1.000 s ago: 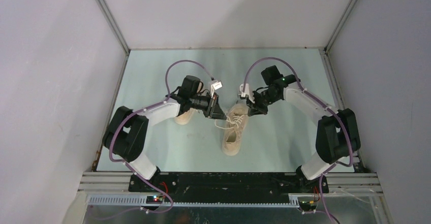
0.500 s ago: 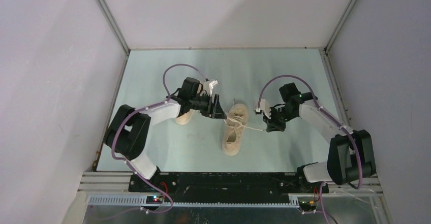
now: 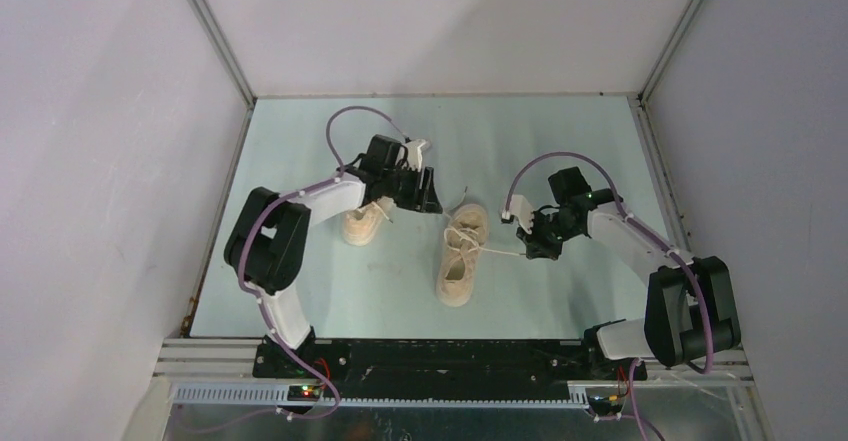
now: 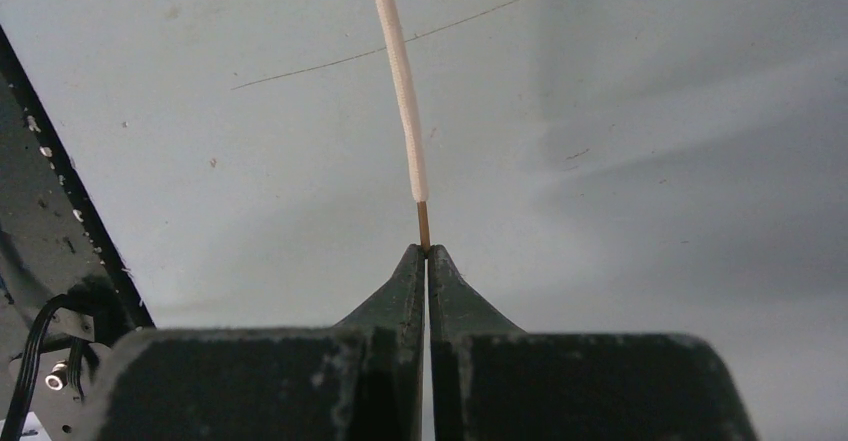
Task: Tie the shoes
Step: Cross the shoelace with the shoelace, then adjust the shoe at the center of the board.
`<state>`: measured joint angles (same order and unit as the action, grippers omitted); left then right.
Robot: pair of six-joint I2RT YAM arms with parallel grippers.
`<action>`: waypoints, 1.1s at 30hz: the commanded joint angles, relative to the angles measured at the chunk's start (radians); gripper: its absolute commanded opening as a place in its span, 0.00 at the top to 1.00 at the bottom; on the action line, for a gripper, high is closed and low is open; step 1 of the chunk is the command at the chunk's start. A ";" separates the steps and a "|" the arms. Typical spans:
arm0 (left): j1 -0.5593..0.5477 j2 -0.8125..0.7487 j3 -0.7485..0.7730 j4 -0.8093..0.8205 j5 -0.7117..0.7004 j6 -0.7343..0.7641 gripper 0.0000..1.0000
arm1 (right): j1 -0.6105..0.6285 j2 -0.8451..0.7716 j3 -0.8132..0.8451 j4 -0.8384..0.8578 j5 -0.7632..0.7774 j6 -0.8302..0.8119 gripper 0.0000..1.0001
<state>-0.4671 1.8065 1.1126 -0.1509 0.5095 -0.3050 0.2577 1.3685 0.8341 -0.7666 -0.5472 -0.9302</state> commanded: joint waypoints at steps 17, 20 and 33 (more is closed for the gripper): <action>-0.143 0.029 0.208 -0.451 0.055 1.317 0.46 | -0.002 0.021 -0.007 0.086 0.029 0.056 1.00; -0.167 0.052 0.211 -0.411 0.054 1.321 0.46 | -0.003 0.021 -0.007 0.087 0.029 0.058 1.00; -0.209 0.061 0.228 -0.313 0.101 1.300 0.90 | -0.007 0.021 -0.007 0.086 0.034 0.070 1.00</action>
<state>-0.6613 1.8740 1.2987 -0.5182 0.5877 0.9791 0.2573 1.3933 0.8288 -0.6991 -0.5159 -0.8703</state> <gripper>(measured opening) 0.210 0.007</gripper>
